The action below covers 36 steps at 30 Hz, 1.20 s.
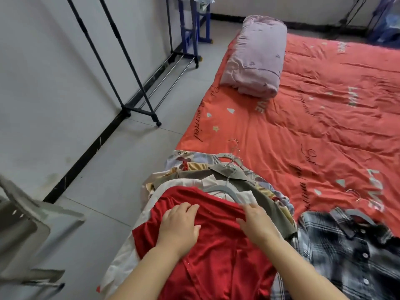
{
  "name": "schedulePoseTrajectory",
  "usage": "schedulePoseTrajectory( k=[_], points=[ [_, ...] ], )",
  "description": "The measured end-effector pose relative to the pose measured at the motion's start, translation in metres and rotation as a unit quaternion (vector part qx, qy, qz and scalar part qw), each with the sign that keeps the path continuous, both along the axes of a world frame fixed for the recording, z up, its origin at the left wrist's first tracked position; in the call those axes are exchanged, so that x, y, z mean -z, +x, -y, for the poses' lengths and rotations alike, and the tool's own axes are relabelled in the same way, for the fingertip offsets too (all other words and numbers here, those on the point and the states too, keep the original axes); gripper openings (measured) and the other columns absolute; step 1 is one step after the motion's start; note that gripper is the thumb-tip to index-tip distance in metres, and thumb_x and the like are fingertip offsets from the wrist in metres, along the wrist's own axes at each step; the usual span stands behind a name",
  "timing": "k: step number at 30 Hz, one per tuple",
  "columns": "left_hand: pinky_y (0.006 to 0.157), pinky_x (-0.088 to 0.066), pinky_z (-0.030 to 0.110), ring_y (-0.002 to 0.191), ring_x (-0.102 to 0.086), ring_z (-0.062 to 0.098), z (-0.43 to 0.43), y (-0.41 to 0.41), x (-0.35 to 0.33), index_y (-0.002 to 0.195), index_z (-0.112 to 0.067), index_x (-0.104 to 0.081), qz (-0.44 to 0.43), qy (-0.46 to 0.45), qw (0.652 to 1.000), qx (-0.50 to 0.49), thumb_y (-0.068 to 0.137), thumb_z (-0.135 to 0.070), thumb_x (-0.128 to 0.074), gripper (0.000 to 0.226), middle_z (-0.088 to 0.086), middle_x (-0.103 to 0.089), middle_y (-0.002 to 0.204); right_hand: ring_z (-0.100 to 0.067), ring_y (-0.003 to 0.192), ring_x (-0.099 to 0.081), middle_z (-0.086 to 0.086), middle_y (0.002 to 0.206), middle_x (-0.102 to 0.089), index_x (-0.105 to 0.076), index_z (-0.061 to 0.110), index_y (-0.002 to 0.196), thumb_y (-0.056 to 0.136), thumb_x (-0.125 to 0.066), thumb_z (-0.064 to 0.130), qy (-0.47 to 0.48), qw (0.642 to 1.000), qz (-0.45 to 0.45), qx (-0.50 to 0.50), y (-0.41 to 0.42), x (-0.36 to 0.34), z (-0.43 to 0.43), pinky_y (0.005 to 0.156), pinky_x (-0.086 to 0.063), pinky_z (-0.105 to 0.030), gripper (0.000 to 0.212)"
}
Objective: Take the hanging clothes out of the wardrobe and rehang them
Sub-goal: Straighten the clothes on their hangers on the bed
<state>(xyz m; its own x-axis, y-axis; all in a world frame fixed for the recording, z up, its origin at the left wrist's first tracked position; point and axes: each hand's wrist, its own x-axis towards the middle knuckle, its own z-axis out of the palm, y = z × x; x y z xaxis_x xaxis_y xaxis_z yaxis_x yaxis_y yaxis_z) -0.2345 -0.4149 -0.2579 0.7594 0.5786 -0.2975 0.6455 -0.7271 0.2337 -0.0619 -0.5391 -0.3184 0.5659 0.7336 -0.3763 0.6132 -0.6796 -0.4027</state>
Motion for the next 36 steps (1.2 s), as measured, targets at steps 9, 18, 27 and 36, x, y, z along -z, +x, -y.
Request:
schedulePoseTrajectory(
  k=[9,18,27,36],
  points=[
    [0.106,-0.025,0.029,0.126,-0.037,0.013,-0.036,0.064,0.087,0.142,-0.027,-0.03,-0.044,-0.046,0.998,0.012,0.092,-0.038,-0.047,0.053,-0.008,-0.039,0.136,-0.034,0.106,-0.052,-0.013,0.113,-0.058,-0.055,0.013,0.122,0.085,-0.05,0.014,-0.002,0.999,0.023,0.036,0.051,0.103,-0.064,0.091,-0.039,-0.04,0.037],
    [0.102,-0.03,0.031,0.123,-0.043,0.019,-0.044,0.095,0.117,0.136,-0.021,-0.042,-0.008,-0.039,0.999,0.009,0.089,-0.033,-0.053,0.05,-0.003,-0.048,0.13,-0.029,0.051,-0.055,-0.006,0.069,-0.061,-0.069,0.014,0.078,0.05,-0.086,0.007,0.127,0.981,0.145,0.029,0.051,0.124,-0.073,0.044,-0.043,-0.03,0.034],
    [0.112,-0.019,0.035,0.131,-0.035,0.016,-0.041,0.082,0.076,0.142,-0.024,-0.034,0.078,-0.008,0.997,0.012,0.093,-0.026,-0.048,0.051,-0.001,-0.046,0.137,-0.013,0.082,-0.051,-0.002,0.092,-0.058,-0.056,0.018,0.097,0.071,-0.055,0.009,0.349,0.929,0.104,0.071,0.003,0.046,-0.05,0.062,-0.048,-0.022,0.028],
    [0.072,-0.055,0.039,0.088,-0.066,0.022,-0.012,0.003,-0.032,0.119,-0.033,-0.057,0.28,-0.038,0.958,0.049,0.082,-0.039,-0.04,0.041,-0.002,-0.069,0.096,-0.006,0.087,-0.053,0.008,0.097,-0.051,-0.056,0.02,0.103,0.078,-0.054,0.014,0.427,0.89,0.144,0.063,-0.069,-0.068,-0.003,0.084,-0.039,-0.007,0.026]
  ],
)
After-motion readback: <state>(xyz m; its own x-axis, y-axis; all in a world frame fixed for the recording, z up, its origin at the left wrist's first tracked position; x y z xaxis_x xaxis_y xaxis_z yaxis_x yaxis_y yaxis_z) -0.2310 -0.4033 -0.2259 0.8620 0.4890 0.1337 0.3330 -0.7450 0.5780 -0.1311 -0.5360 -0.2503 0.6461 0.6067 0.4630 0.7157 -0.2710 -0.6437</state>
